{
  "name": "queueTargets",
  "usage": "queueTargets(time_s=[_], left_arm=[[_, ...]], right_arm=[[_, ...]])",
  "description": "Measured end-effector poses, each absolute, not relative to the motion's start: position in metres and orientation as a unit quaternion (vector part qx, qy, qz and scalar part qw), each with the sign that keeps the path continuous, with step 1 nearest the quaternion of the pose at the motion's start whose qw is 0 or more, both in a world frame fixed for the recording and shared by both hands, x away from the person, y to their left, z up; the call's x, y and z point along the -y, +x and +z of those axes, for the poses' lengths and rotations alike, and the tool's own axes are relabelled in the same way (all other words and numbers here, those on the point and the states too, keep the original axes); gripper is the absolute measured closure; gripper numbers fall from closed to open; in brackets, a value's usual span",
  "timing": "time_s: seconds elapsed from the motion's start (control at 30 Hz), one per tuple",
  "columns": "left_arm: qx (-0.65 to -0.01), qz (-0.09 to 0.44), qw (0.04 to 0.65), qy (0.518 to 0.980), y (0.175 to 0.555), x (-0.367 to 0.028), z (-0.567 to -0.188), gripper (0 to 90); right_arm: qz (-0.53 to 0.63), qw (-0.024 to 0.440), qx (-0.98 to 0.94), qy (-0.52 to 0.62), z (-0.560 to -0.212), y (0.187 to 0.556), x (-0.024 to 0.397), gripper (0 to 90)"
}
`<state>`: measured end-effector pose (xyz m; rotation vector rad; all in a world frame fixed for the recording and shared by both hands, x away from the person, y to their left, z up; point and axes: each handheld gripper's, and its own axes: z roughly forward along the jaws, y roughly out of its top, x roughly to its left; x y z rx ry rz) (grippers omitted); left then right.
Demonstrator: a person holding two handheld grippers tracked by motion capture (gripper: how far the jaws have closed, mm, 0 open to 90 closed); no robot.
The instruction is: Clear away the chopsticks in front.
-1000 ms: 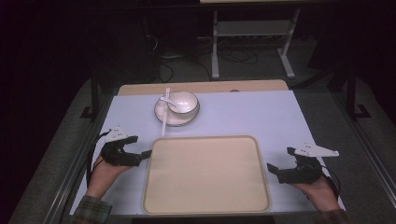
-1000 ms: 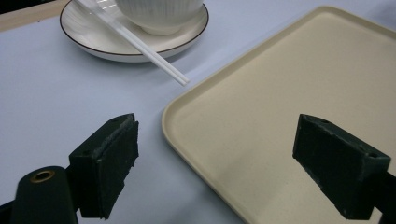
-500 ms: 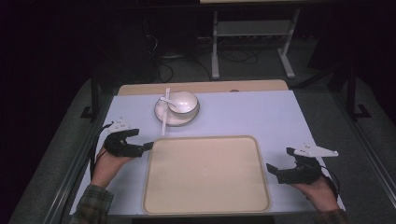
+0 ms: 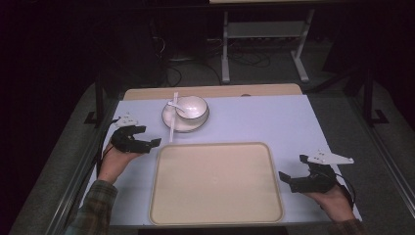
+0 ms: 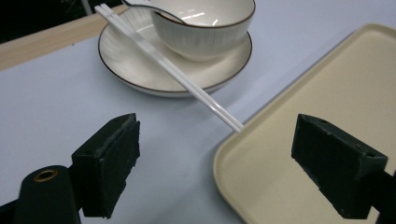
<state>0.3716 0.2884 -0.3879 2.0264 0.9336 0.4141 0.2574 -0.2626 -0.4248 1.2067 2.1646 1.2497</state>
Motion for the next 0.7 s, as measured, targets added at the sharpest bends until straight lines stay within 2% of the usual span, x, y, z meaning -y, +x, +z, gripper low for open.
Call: queueTargets(time_s=[0.2, 0.47, 0.7], left_arm=[[-0.376, 0.169, 0.42, 0.808, 0.384, -0.286, -0.385, 17.1], [-0.382, 0.17, 0.416, 0.808, 0.398, -0.284, -0.385, 25.1], [-0.39, 0.163, 0.413, 0.807, 0.416, -0.284, -0.384, 38.1]], right_arm=[[0.443, 0.181, -0.766, 0.428, -0.425, 0.257, 0.263, 0.0], [0.443, 0.181, -0.766, 0.429, -0.425, 0.257, 0.263, 0.0], [0.444, 0.181, -0.765, 0.429, -0.425, 0.257, 0.264, 0.0]])
